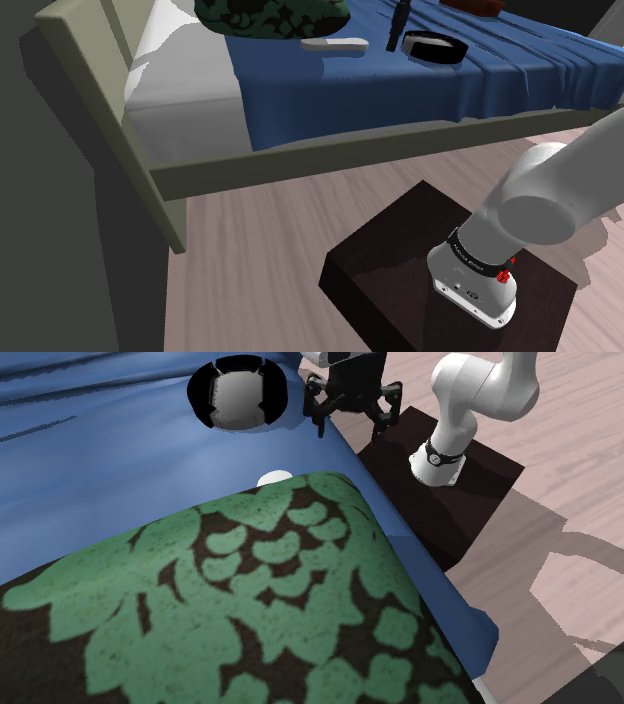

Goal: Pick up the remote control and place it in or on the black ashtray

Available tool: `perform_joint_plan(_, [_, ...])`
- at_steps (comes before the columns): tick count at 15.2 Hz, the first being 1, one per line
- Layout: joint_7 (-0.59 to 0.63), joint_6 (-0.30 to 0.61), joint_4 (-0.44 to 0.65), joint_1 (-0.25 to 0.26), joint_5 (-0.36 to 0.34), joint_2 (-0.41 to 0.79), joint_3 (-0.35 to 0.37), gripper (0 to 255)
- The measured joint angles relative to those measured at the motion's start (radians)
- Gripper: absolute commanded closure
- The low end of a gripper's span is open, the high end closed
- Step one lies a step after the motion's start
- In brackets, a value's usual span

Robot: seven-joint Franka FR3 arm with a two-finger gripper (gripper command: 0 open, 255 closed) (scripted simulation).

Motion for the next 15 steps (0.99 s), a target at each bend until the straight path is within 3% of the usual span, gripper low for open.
perform_joint_plan(7, [-0.342,-0.023,0.306,0.039,0.069,0.294,-0.046,0])
perform_joint_plan(12, [-0.564,-0.085,0.570,0.027,0.127,0.504,-0.039,0])
perform_joint_plan(15, [-0.601,-0.072,0.591,0.022,0.131,0.528,-0.037,0])
